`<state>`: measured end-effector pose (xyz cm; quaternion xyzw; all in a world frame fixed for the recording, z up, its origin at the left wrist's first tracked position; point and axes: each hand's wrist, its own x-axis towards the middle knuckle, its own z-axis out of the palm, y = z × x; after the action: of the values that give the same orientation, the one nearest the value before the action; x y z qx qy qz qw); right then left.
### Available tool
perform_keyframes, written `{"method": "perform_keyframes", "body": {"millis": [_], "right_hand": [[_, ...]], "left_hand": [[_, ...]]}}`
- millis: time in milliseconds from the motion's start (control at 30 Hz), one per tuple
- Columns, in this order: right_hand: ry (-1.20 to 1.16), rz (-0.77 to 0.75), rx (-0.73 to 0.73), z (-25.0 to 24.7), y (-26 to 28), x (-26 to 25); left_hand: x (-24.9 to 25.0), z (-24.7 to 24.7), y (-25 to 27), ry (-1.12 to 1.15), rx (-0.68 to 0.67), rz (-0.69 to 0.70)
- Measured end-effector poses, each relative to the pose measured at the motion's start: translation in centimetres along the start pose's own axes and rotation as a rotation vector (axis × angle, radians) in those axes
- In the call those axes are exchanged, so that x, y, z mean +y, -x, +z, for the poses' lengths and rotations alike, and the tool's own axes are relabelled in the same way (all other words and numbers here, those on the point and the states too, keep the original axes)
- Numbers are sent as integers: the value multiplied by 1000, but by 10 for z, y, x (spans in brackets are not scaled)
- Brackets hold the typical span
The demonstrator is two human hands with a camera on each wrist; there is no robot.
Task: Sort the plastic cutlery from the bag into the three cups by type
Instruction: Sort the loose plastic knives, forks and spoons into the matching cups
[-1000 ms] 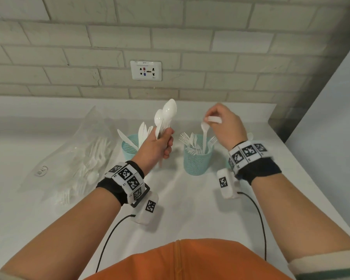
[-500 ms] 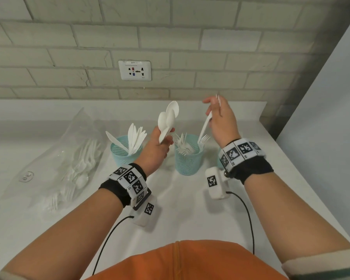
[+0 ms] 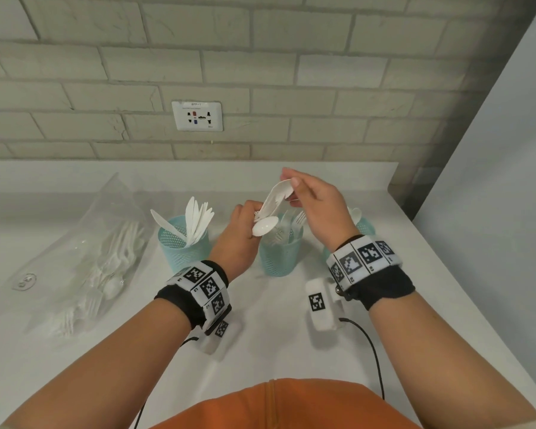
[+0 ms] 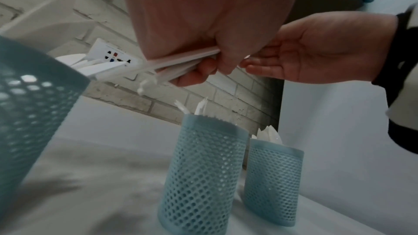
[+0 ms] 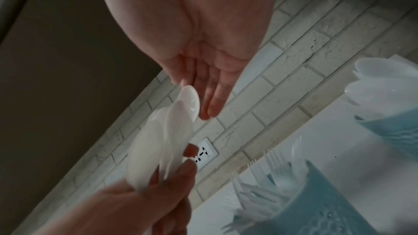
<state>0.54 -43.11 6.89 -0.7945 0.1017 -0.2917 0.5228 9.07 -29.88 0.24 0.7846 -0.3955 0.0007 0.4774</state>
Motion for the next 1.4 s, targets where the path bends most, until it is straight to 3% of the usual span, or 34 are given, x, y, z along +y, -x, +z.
{"method": "perform_keyframes", "body": {"millis": [233,367,500,633,767,900,1000,1067,1167,1300,1400], "right_hand": [[-86,80,-46,0,13,0],[-2,131,-10,-14,18,2],[94,179,-207,-20,29,1],[74,182,-163,-23,31,-1],[156,232,-186,-38,31,3],[333,250,-268,-65,24,9],[269,306,-161,-95,14,19],[250,339,-38,-111,7,27],[199,372,90,-121,0,41],[294,438,3,-115,2,64],[451,460,-47,-111,6,76]], "left_hand": [[30,6,-14,-25,-6,-58],[47,6,-23,250,73,-189],[64,13,-34,404,115,-167],[80,31,-38,591,-58,-176],[94,43,-37,638,-260,-221],[104,55,-34,538,-330,-108],[101,66,-29,363,-241,-34],[89,77,-29,52,-247,-3],[73,98,-23,-441,-376,115],[72,113,-20,-592,-344,197],[74,119,-25,-619,-314,163]]}}
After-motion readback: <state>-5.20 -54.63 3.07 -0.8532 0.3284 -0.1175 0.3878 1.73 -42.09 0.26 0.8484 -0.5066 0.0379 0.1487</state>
